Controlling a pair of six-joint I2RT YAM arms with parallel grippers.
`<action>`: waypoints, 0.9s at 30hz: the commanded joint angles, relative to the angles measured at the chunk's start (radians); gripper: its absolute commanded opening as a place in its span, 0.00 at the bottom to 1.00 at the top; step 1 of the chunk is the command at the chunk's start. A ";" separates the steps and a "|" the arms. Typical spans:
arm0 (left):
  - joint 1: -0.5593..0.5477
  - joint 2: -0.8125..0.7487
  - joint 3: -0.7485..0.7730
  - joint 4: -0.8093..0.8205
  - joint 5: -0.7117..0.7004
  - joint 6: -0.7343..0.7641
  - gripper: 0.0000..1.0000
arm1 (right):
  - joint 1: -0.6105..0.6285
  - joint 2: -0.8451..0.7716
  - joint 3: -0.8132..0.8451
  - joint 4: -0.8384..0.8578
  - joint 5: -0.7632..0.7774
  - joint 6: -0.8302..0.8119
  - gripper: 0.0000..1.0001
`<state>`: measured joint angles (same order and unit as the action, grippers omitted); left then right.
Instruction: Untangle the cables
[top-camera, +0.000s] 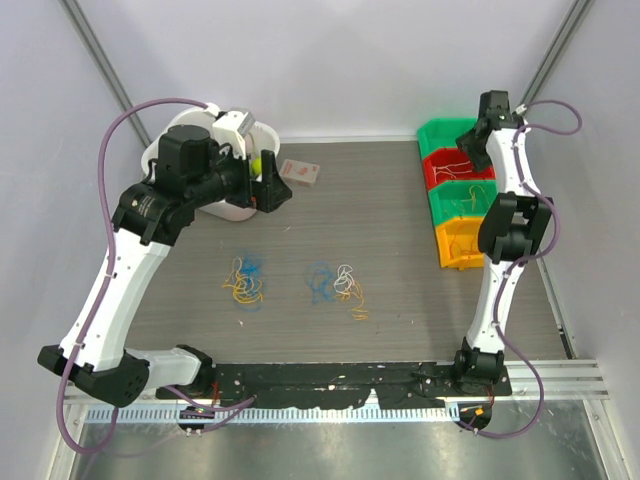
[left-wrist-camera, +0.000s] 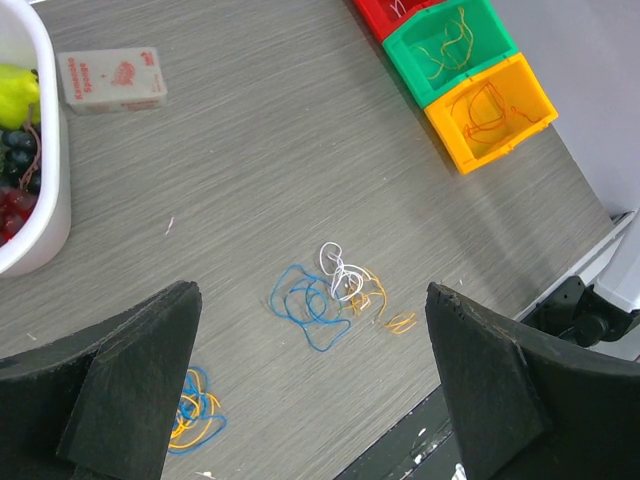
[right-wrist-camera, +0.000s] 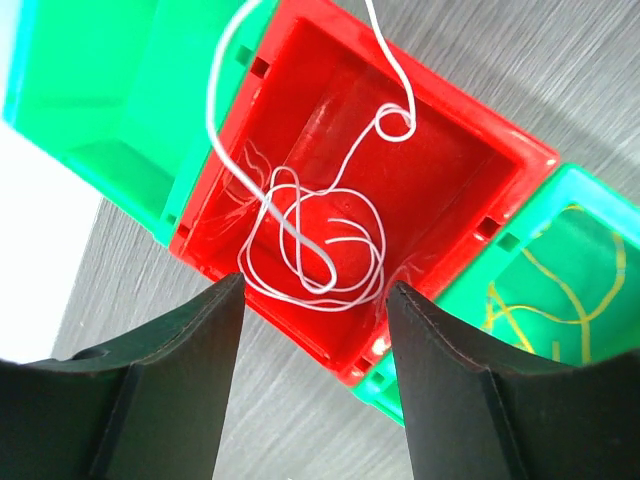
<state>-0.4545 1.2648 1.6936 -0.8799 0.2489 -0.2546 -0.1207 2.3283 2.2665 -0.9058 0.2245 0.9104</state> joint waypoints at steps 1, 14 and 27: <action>-0.009 -0.021 -0.006 0.041 0.023 -0.005 0.98 | -0.003 -0.168 -0.022 0.074 0.029 -0.240 0.64; -0.009 -0.027 -0.109 0.048 0.023 -0.202 0.93 | 0.256 -0.498 -0.377 0.156 -0.163 -0.490 0.64; 0.037 -0.045 -0.557 0.004 -0.195 -0.474 0.56 | 0.553 -0.903 -1.090 0.393 -0.623 -0.376 0.59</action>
<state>-0.4248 1.2133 1.2007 -0.8688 0.1543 -0.6861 0.4023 1.4788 1.2407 -0.5941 -0.2260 0.5472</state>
